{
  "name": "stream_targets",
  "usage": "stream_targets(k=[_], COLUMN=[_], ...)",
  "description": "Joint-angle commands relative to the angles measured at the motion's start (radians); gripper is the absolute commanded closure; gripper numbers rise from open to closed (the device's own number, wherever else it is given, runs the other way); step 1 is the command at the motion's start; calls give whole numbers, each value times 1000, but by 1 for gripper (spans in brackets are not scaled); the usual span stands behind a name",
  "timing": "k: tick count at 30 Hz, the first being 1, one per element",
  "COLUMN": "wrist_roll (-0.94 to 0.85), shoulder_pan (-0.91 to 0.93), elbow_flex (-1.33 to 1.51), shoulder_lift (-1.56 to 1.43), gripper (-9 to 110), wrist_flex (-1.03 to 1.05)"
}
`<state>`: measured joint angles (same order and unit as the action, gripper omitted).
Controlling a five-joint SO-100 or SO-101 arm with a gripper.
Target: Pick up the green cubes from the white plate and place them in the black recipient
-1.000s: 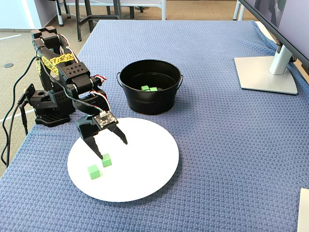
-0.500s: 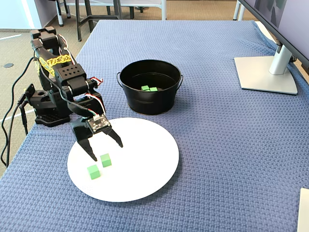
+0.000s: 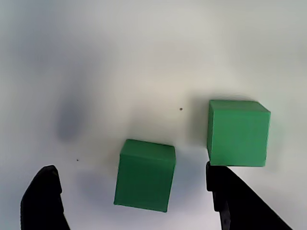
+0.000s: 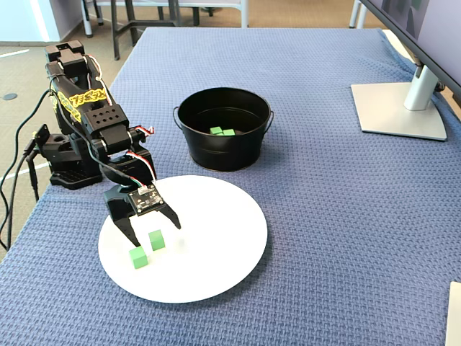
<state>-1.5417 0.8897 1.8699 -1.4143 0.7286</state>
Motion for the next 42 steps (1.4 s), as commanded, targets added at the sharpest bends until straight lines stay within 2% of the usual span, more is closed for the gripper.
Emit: stream_targets(k=[1,13,14,15,16,27,32,41,42], wrist_roll=[2,26,31,55,78,120,210,207,209], shoulder_pan=[-6,-18,-20,-23,-28,-29,-35,-41,-41], elbow_flex=[-81,-72,-67,-63,-61,-63,-212,-215,-216], shoulder_lift=[5,8,8,6,8,2,-17,-17,-17], gripper=[69,72,78,94,101,101,101,101,97], wrist_flex=[-12,-20,-25,-43,-58,-58,126,120,121])
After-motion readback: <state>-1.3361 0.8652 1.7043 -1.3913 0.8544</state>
